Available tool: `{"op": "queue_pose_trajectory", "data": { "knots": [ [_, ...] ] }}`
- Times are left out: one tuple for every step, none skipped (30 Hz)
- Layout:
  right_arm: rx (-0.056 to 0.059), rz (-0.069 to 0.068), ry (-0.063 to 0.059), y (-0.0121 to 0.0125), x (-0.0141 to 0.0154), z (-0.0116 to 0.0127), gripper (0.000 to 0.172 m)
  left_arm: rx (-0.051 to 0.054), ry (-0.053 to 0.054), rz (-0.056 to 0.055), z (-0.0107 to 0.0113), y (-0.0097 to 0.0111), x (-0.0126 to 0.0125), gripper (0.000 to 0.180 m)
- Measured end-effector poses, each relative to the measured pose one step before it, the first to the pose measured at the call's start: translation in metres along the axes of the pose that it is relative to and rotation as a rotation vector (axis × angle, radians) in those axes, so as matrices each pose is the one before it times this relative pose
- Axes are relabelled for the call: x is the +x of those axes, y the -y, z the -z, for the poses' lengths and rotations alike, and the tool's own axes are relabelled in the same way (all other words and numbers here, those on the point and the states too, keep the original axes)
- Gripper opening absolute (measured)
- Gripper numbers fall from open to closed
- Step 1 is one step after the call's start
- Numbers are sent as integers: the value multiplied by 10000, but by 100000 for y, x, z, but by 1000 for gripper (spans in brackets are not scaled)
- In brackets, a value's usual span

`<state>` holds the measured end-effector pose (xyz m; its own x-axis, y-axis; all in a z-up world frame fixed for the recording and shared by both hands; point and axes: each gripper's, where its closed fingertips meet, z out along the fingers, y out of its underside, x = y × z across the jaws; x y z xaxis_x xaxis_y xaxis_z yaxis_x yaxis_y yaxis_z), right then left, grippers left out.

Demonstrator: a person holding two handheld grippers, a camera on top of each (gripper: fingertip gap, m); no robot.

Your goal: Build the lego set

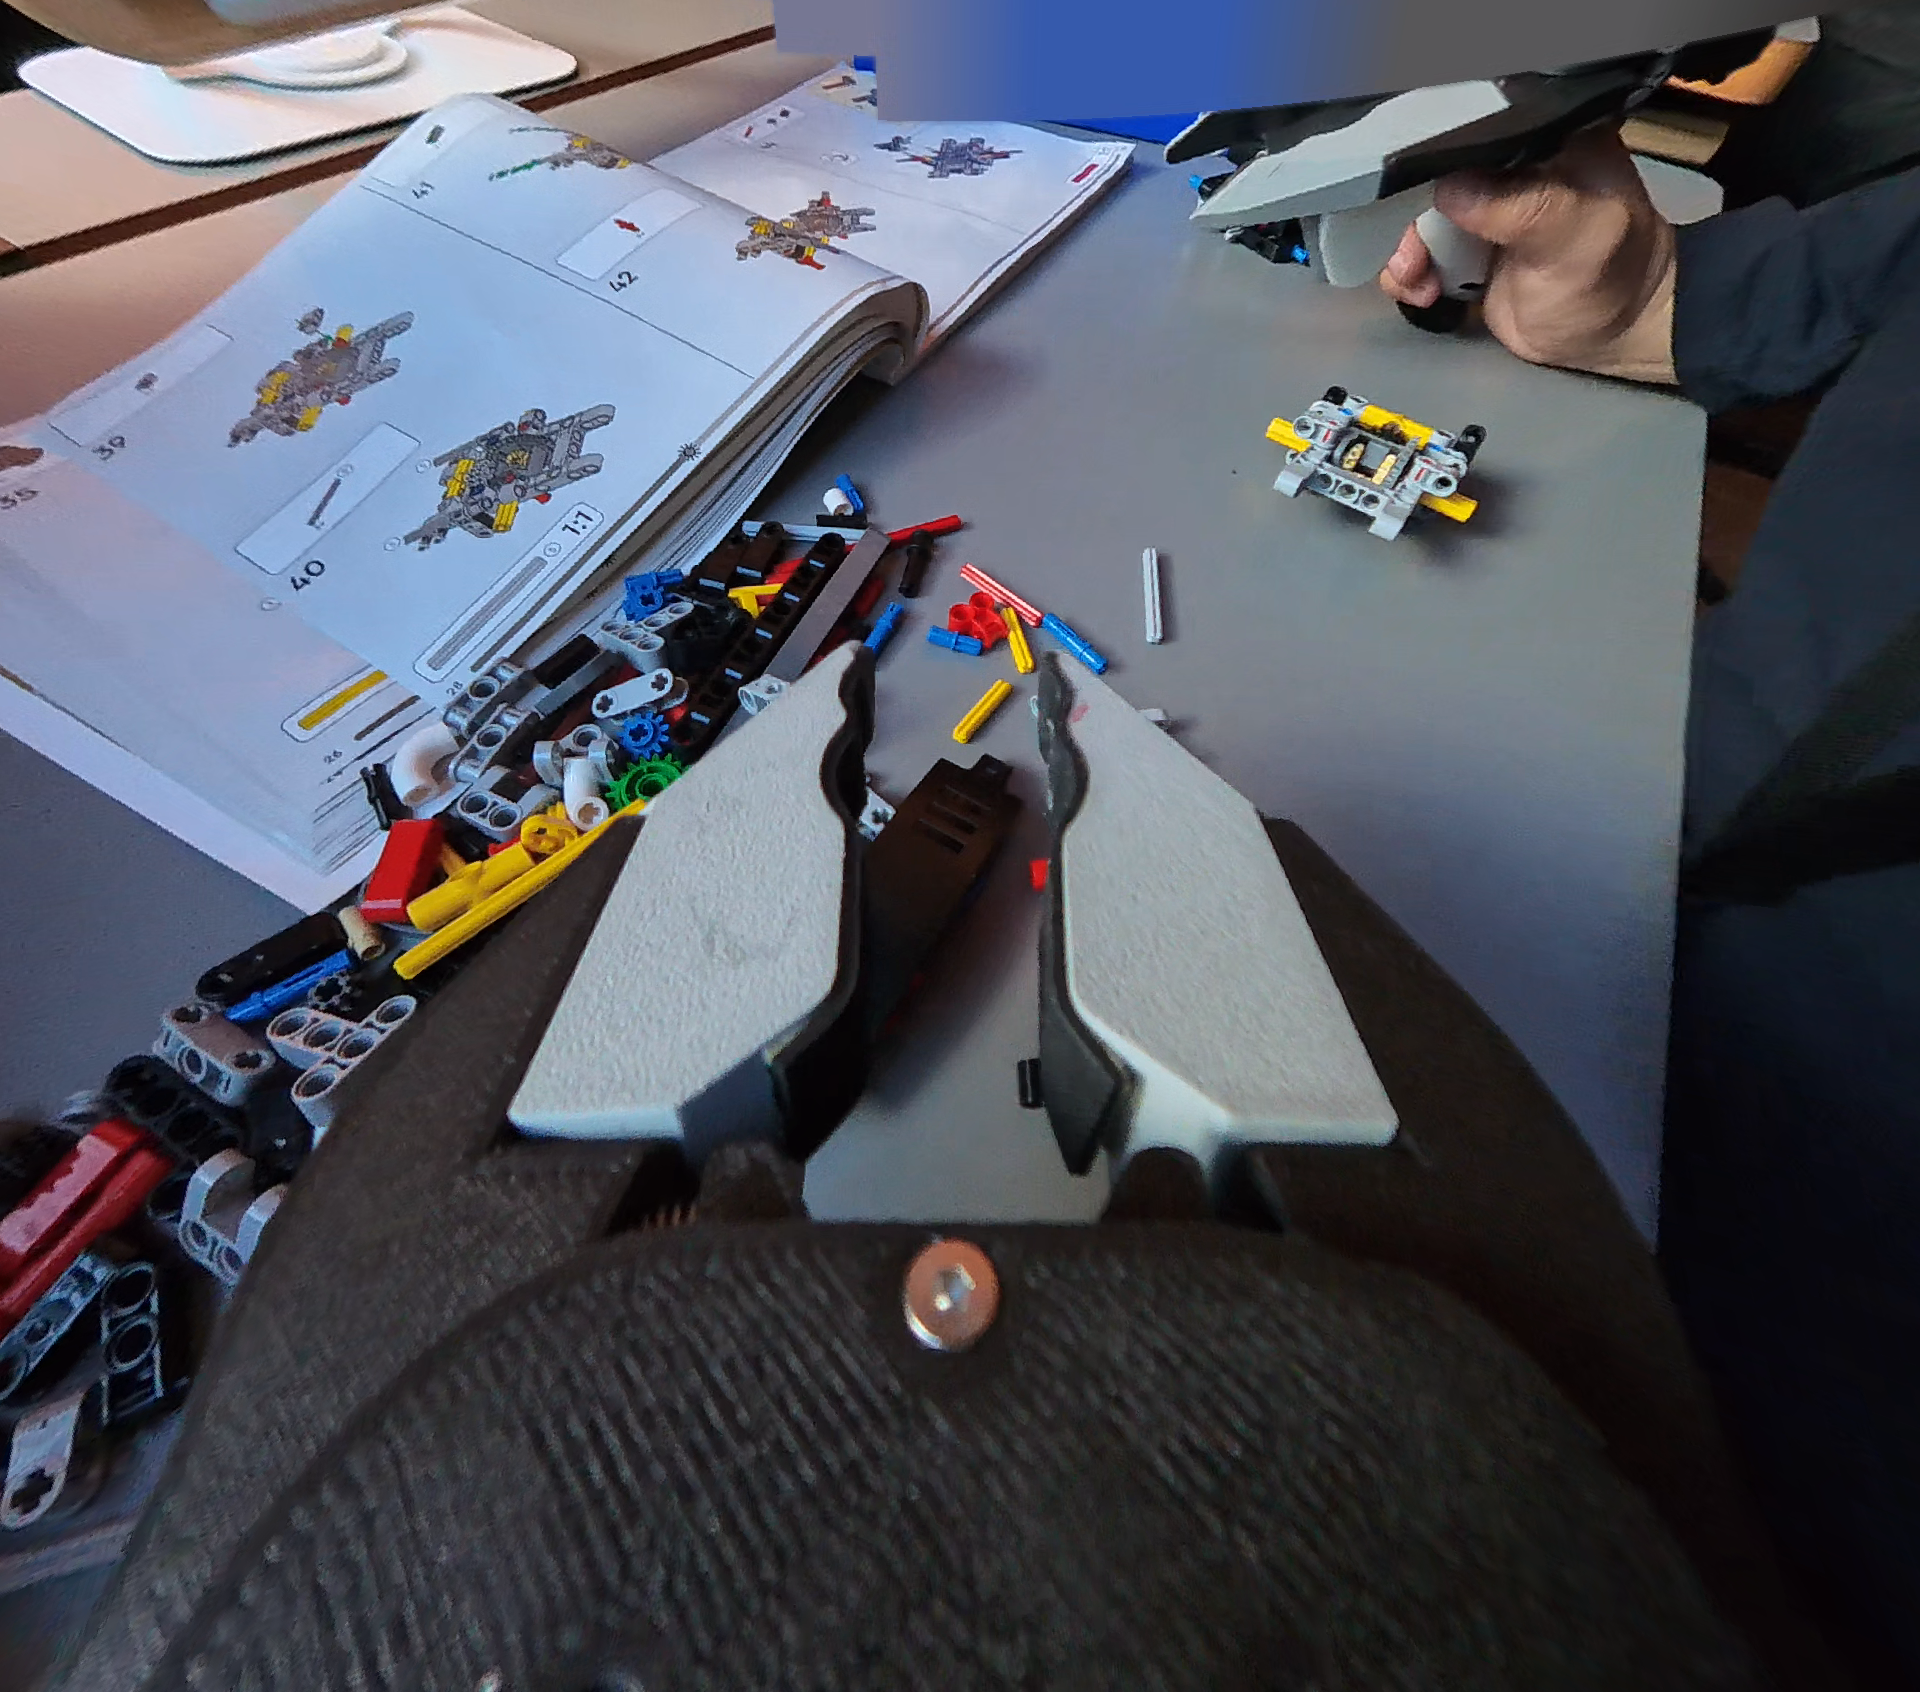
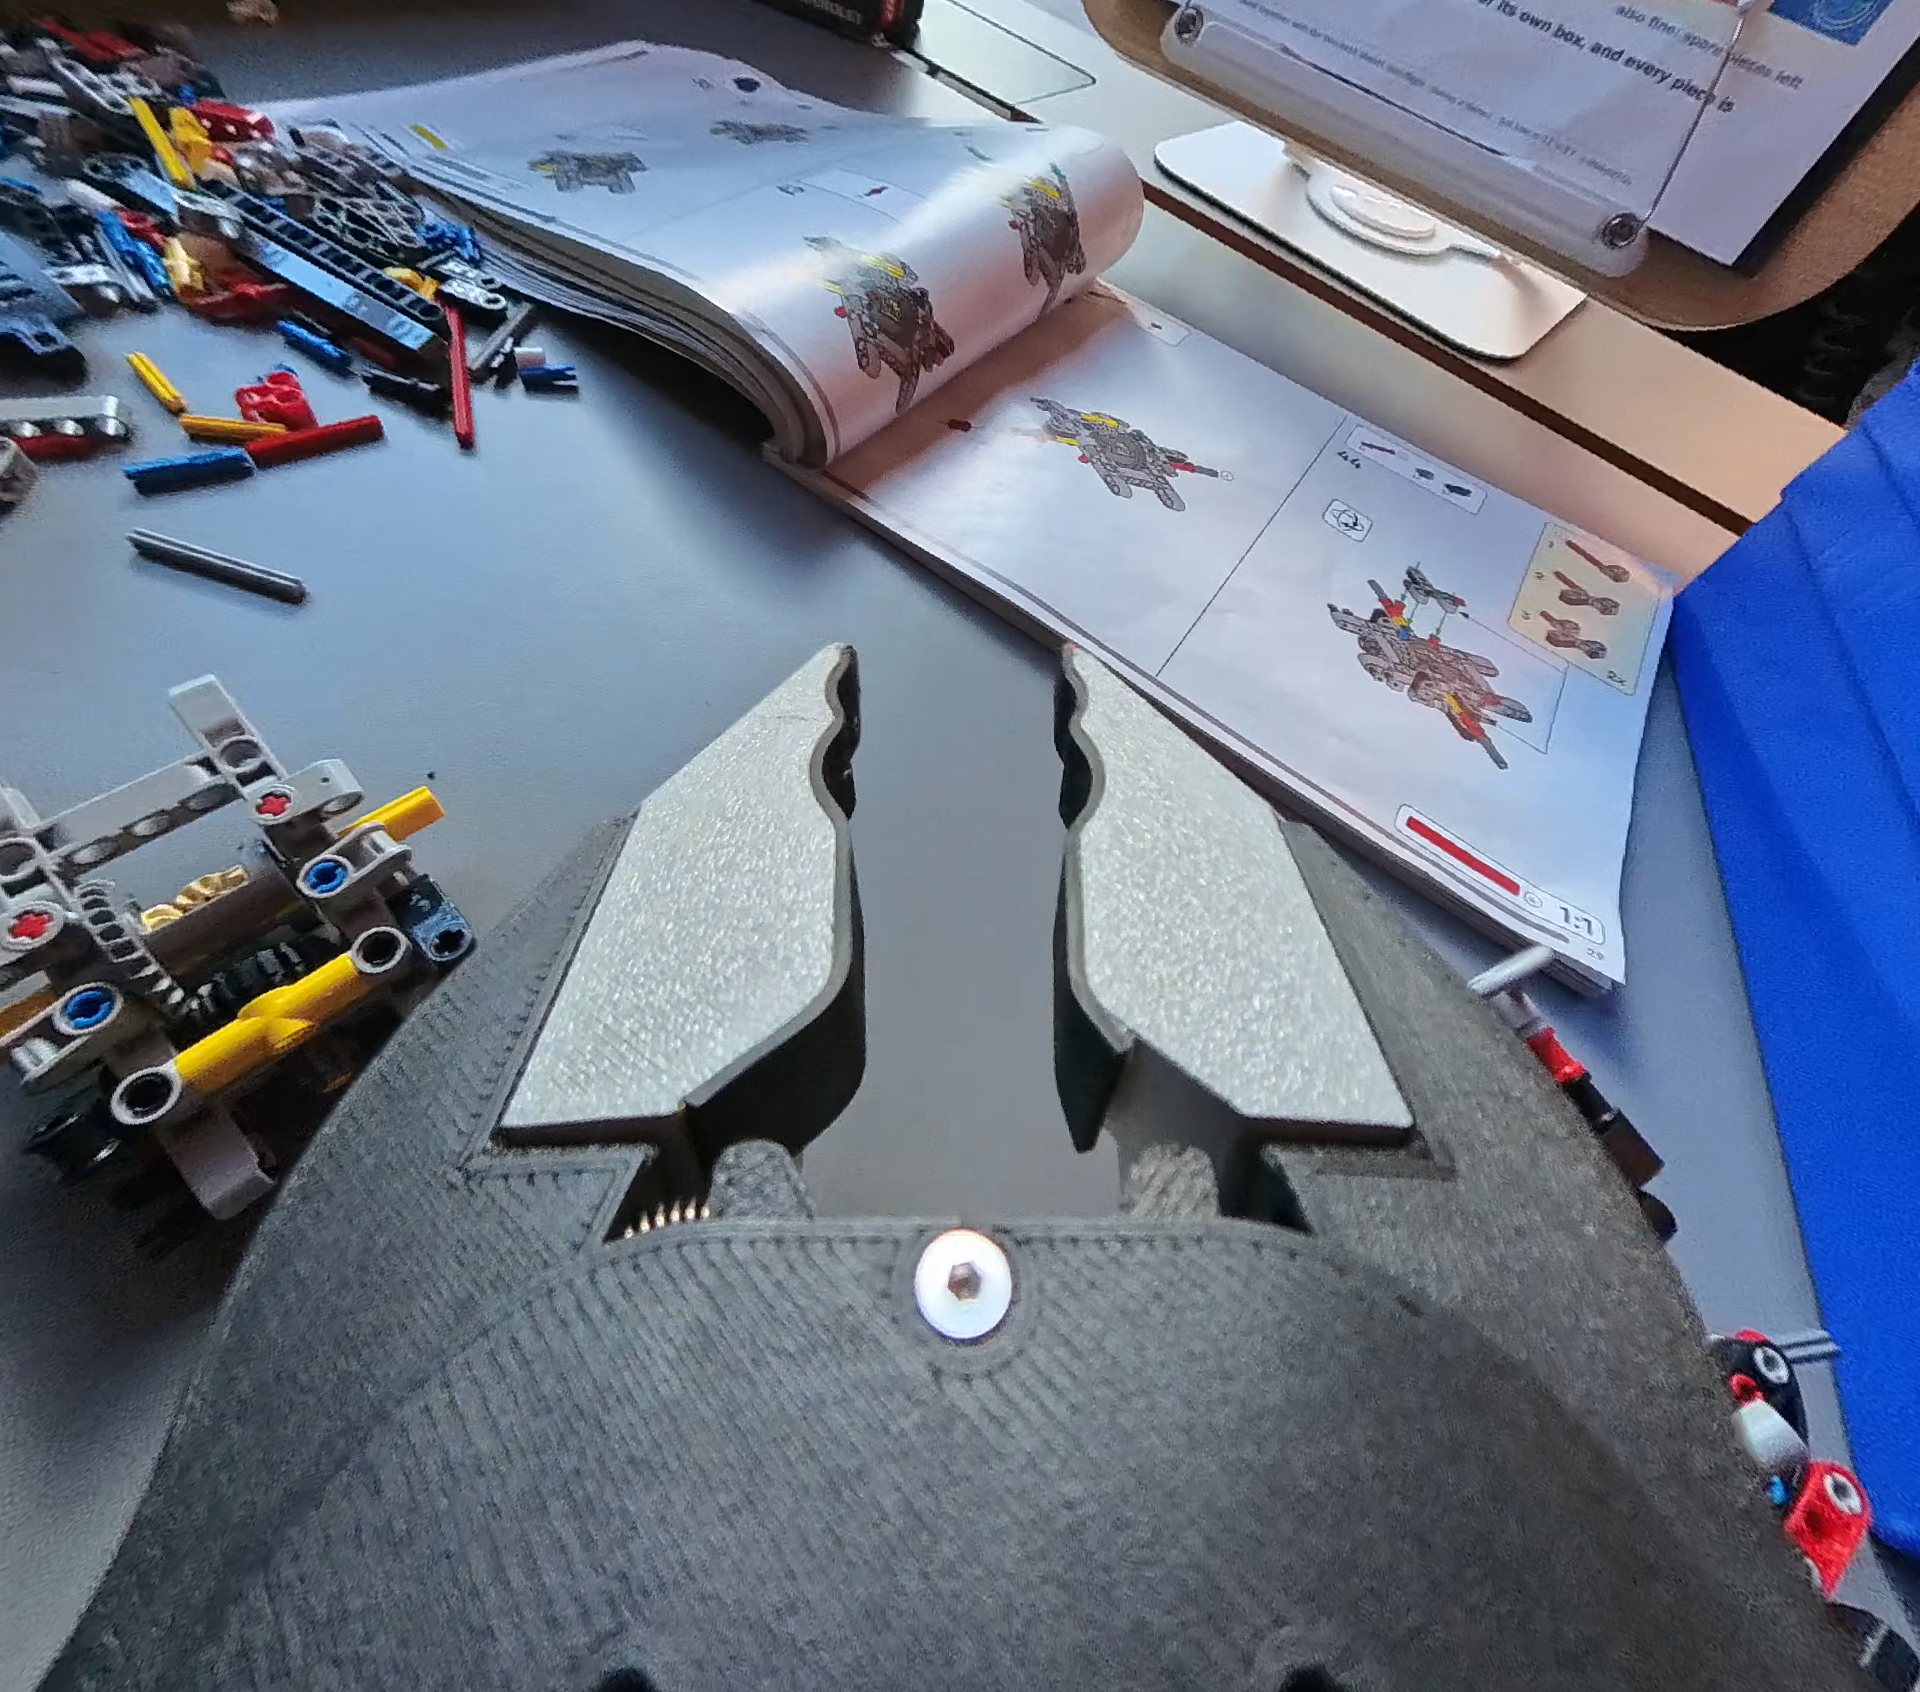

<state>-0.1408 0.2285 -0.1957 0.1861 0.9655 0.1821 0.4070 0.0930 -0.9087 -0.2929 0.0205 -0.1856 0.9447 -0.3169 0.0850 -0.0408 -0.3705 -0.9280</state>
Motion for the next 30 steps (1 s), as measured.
{"op": "queue_pose_trajectory", "data": {
  "knots": [
    [-117,59,-17,-124,-34,-124,35,-4,-59,-19,-33,-3,78,29],
    [-100,84,6,-73,-57,-134,35,-54,-74,-4,-52,-28,87,29],
    [-60,81,20,-15,-52,-100,35,-3,-9,-33,-52,73,-23,29],
    [-62,49,36,-66,-83,-68,34,4,6,11,-74,29,-60,28],
    [-29,38,32,-52,-91,-16,34,-84,-40,73,-95,-143,0,29],
    [73,60,-9,87,-64,66,33,-84,-40,40,-68,-114,27,29],
    [117,66,-51,143,-24,116,30,11,57,15,-8,5,-80,29],
    [82,62,-94,97,23,98,27,40,47,50,47,20,-88,29],
    [59,84,-49,69,-35,63,26,81,7,66,79,91,-74,29],
    [52,99,29,75,-149,44,24,78,54,84,69,100,-175,29],
    [33,91,9,51,-108,43,22,75,21,112,60,89,-188,29],
    [59,90,-5,94,-86,37,21,98,7,136,79,141,-203,29],
    [114,82,51,162,-155,69,20,104,28,141,72,149,-262,30],
    [113,44,50,176,-128,55,20,120,42,163,61,191,-287,31],
    [102,1,0,156,-27,61,20,193,61,189,86,318,-302,32],
    [127,-40,19,192,-12,76,21,206,4,171,62,433,-158,33],
    [145,-94,64,209,-42,102,21,102,-45,76,28,498,5,36],
    [130,-134,45,180,45,106,21,39,23,-75,17,600,-8,38],
    [105,-155,8,113,122,104,24,60,111,-219,-23,853,-72,39],
    [105,-173,28,117,116,120,26,38,163,-266,-104,1026,-198,41],
    [121,-181,59,135,81,137,26,-13,126,-251,-216,1140,-246,42],
    [126,-181,108,154,11,126,26,14,23,-244,-393,1237,-228,42],
    [111,-186,183,129,-106,118,26,3,-90,-203,-614,1132,-249,43],
    [90,-187,195,114,-168,135,27,-89,-172,-114,-848,829,-323,45],
    [86,-158,187,106,-218,171,28,-178,-251,-37,-1005,489,-369,46],
    [74,-120,191,72,-279,216,30,-152,-210,4,-1024,286,-526,46],
    [31,-89,193,9,-375,267,32,-83,-151,13,-960,159,-614,46],
    [-22,-36,231,-105,-554,347,36,-9,-113,-3,-830,78,-579,46],
    [-103,34,271,-252,-746,453,42,19,-97,-55,-670,-28,-500,45],
    [-194,114,246,-406,-874,535,48,-20,-59,-81,-510,-215,-445,44]
  ]
}}
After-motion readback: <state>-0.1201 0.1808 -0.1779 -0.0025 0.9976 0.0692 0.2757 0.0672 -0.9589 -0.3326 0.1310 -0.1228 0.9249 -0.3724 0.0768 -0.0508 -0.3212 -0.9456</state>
